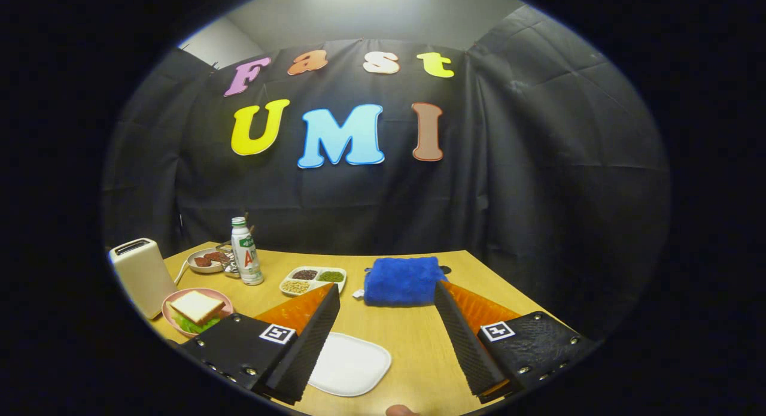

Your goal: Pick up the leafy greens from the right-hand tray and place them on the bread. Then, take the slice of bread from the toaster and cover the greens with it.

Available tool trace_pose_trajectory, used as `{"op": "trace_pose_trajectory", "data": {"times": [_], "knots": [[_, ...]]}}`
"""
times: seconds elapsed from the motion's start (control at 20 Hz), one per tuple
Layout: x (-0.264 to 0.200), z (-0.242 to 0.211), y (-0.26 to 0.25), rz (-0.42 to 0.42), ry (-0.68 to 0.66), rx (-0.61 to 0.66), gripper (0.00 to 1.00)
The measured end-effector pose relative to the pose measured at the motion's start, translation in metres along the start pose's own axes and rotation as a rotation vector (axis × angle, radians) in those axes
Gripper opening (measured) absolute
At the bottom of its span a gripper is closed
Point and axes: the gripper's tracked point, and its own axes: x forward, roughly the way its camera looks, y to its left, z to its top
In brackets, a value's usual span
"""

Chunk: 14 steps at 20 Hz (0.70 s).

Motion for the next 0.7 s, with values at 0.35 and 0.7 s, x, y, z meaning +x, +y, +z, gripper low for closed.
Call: {"op": "trace_pose_trajectory", "data": {"times": [0.35,0.7], "knots": [[-0.007,0.009,-0.133,-0.087,-0.031,0.028,0.97],[-0.018,0.021,-0.219,-0.115,-0.060,-0.052,0.97]]}}
